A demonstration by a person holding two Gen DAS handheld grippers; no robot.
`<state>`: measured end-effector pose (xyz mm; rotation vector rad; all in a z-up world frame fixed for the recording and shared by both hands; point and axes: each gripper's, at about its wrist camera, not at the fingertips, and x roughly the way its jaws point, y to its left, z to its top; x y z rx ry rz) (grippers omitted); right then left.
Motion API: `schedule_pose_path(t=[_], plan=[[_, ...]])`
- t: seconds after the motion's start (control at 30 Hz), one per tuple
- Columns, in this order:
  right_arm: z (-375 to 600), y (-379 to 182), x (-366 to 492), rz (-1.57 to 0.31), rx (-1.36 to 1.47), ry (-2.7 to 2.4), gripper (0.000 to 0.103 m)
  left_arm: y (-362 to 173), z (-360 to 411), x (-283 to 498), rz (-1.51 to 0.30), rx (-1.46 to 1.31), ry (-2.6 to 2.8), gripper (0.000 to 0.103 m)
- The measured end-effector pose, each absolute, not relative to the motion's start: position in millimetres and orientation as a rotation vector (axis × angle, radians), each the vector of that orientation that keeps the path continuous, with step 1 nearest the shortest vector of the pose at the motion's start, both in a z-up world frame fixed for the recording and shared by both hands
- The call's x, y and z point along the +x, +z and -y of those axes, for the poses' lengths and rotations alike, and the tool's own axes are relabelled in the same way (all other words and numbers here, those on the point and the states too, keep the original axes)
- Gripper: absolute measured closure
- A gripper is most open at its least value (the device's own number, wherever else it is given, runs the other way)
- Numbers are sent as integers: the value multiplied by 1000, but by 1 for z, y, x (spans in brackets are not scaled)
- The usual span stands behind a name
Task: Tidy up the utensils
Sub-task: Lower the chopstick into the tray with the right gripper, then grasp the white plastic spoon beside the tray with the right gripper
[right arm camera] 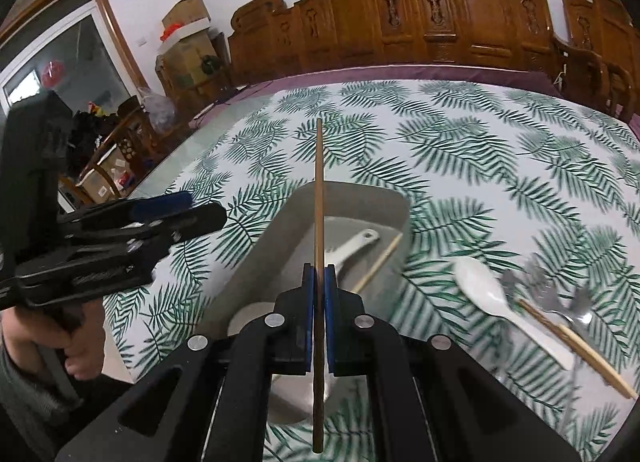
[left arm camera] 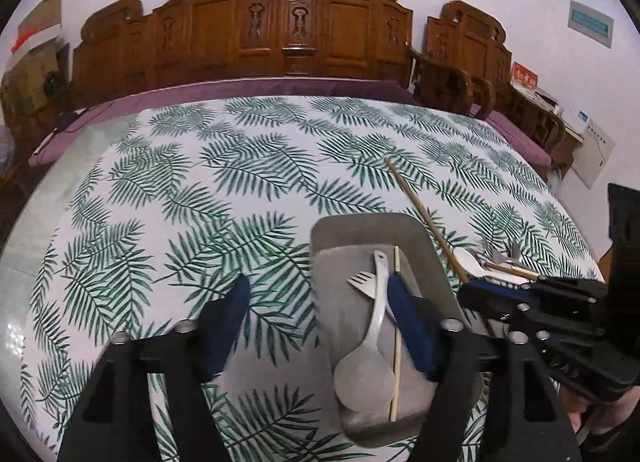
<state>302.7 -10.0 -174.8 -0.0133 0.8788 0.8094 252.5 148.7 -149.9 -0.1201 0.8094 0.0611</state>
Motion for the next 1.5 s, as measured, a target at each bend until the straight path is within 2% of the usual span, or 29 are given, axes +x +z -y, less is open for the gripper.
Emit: schedule_pose_path(t=[0.17, 0.53, 0.77, 1.5], plan=[[-9, -184, 305, -895, -23, 799, 97, -149, -161, 251, -803, -130, 90, 30], [-26, -214, 300, -958, -69, 787, 97, -149, -165, 251, -804, -138, 101, 30], [-21, -213, 299, -955, -64, 804, 95, -150, -162, 251, -806, -136, 99, 30], [126, -175, 328, -821, -196, 631, 95, -151, -91, 266, -800, -72, -18, 30]])
